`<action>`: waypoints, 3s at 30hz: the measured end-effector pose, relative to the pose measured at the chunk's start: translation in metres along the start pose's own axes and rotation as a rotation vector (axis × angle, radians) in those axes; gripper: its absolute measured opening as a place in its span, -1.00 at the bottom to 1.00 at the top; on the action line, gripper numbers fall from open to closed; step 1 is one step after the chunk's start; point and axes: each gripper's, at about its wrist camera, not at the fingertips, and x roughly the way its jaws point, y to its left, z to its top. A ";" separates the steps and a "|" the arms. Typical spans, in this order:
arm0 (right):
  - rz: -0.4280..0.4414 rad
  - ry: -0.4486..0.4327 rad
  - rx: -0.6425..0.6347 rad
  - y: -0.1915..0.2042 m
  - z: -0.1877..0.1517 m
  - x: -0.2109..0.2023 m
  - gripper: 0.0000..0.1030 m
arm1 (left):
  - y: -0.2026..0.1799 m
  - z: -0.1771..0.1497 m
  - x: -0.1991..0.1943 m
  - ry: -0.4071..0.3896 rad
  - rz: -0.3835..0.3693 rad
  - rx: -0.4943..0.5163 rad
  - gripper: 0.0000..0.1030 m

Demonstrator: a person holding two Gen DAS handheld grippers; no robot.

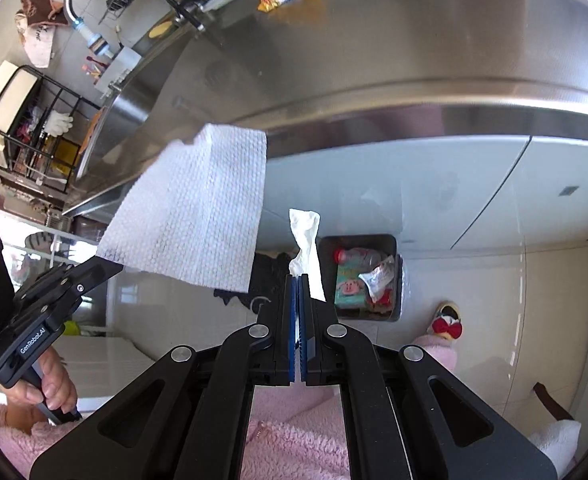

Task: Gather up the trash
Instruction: 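Lower towel and tissue into the black bin and open both tools, then raise both open tools to the soap packet and plastic wrapper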

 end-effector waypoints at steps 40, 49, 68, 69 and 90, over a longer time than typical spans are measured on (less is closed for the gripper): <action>-0.191 0.206 0.043 -0.066 -0.001 0.231 -0.95 | 0.089 -0.063 0.249 0.357 0.108 -0.087 -1.00; -0.191 0.266 0.078 -0.076 -0.005 0.258 -0.88 | 0.087 -0.066 0.264 0.387 0.113 -0.117 -0.34; -0.182 0.192 -0.017 -0.054 -0.004 0.185 0.05 | 0.079 -0.063 0.194 0.341 0.131 -0.162 -0.04; -0.185 0.182 -0.025 -0.052 -0.003 0.173 0.20 | 0.075 -0.060 0.186 0.326 0.135 -0.158 0.06; -0.132 -0.237 0.037 -0.044 0.102 -0.087 0.93 | 0.014 0.106 0.024 -0.110 0.135 -0.043 0.84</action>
